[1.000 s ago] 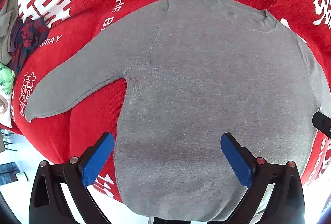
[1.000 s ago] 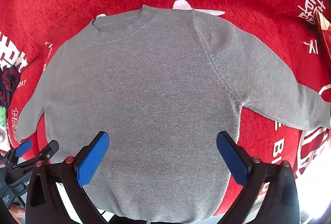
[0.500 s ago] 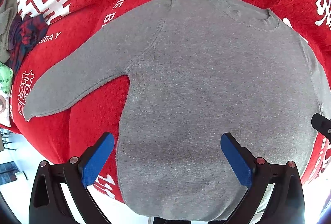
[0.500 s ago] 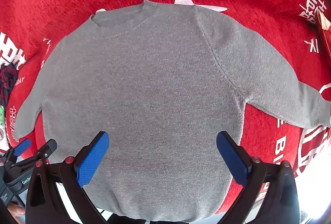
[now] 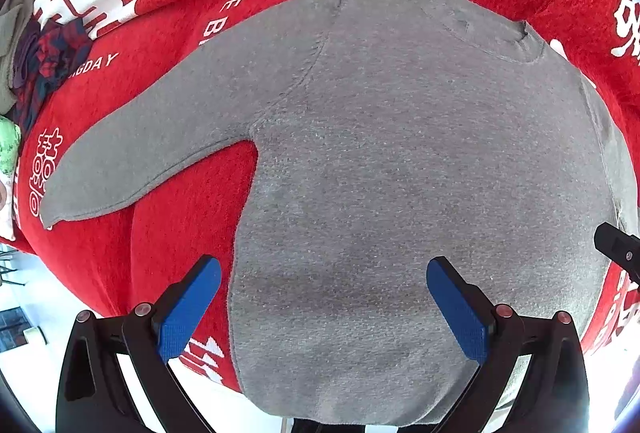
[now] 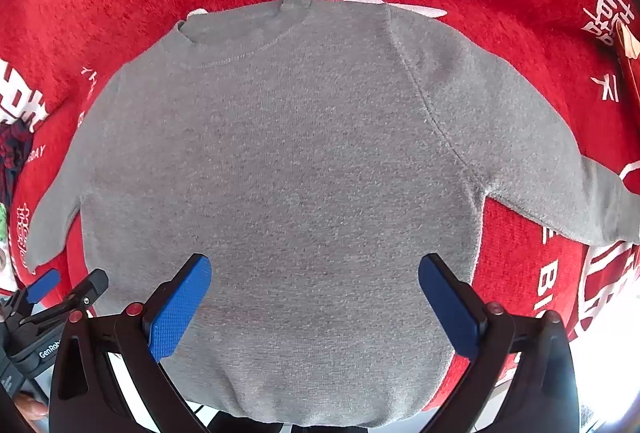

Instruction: Fold small clothes

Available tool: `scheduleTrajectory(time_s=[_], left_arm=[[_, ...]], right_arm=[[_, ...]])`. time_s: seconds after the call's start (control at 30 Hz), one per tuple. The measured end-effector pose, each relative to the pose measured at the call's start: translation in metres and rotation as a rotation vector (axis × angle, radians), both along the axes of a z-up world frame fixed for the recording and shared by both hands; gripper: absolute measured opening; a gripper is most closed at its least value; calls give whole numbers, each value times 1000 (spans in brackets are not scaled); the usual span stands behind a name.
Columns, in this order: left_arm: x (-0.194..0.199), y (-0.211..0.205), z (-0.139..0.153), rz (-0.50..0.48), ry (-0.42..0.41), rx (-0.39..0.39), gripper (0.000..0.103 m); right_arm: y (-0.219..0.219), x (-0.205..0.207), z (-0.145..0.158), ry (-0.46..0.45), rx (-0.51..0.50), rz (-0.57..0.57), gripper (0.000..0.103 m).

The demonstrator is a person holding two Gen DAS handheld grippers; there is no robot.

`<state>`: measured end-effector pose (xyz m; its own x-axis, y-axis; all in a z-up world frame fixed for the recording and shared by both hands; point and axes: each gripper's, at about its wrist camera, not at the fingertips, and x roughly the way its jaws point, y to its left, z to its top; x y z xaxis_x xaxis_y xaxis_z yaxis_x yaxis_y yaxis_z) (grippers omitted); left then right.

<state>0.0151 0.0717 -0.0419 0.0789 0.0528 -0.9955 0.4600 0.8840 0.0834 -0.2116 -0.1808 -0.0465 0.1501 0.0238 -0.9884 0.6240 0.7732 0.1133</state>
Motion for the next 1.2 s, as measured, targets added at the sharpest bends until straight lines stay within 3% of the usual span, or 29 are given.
scheduleTrajectory(time_s=[1.2], left_arm=[[9, 40, 2, 36, 1, -40, 103]], right_arm=[[31, 21, 4, 49, -35, 63, 103]])
